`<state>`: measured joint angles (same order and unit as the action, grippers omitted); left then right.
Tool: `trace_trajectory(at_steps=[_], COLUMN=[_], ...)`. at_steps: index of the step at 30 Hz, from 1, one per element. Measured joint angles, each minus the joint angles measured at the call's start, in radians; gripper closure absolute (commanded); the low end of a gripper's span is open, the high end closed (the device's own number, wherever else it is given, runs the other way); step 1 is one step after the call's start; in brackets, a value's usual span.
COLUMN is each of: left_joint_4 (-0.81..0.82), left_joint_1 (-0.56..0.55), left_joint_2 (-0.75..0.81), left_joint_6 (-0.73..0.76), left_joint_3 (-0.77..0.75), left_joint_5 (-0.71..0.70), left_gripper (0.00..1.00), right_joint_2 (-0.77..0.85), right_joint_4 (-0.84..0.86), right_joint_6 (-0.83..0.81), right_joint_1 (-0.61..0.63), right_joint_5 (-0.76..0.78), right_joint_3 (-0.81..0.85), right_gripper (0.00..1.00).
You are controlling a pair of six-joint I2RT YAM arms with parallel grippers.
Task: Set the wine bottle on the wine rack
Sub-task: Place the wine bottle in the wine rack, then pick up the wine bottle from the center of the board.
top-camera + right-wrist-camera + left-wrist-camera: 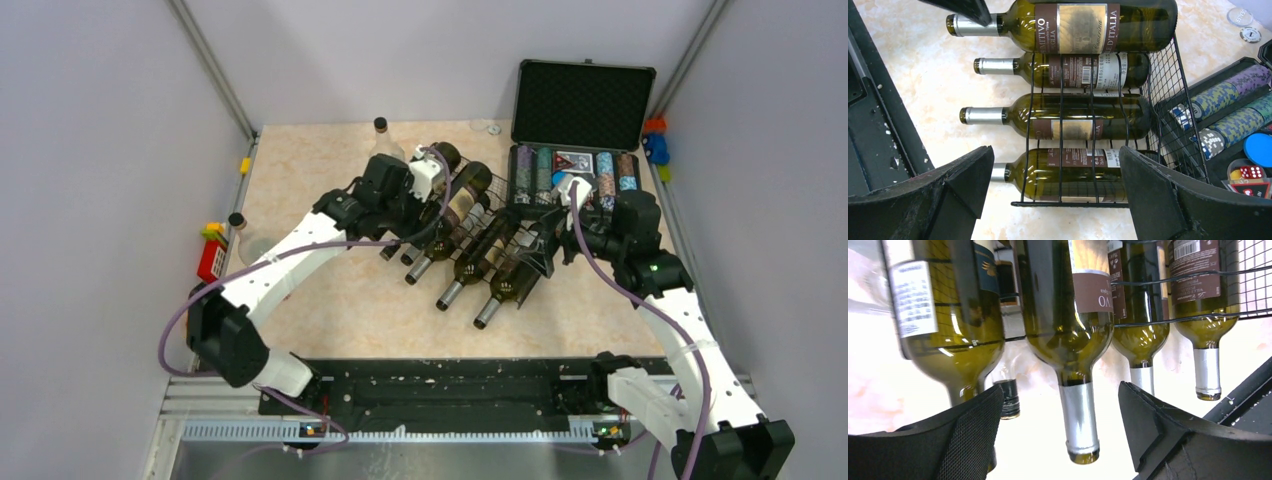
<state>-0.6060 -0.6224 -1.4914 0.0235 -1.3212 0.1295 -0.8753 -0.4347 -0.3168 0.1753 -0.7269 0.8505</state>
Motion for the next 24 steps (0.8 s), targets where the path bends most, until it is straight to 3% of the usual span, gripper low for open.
trace_trajectory(at_steps=[10, 17, 24], left_joint_4=[0.005, 0.019, 0.047], left_joint_1=[0.0, 0.015, 0.106], left_joint_2=[0.191, 0.2, 0.159], left_joint_6=[0.085, 0.109, 0.072], left_joint_3=[-0.006, -0.051, -0.165], left_joint_5=[-0.1, -0.206, -0.267], left_gripper=[0.03, 0.01, 0.01], right_joint_2=[-0.017, -0.05, -0.057], right_joint_4=[0.001, -0.013, -0.006], right_joint_6=[-0.028, -0.059, -0.076], right_joint_1=[0.0, 0.0, 0.0], right_joint_5=[0.036, 0.058, 0.084], right_joint_3=[-0.003, -0.068, -0.071], right_gripper=[0.01, 0.01, 0.01])
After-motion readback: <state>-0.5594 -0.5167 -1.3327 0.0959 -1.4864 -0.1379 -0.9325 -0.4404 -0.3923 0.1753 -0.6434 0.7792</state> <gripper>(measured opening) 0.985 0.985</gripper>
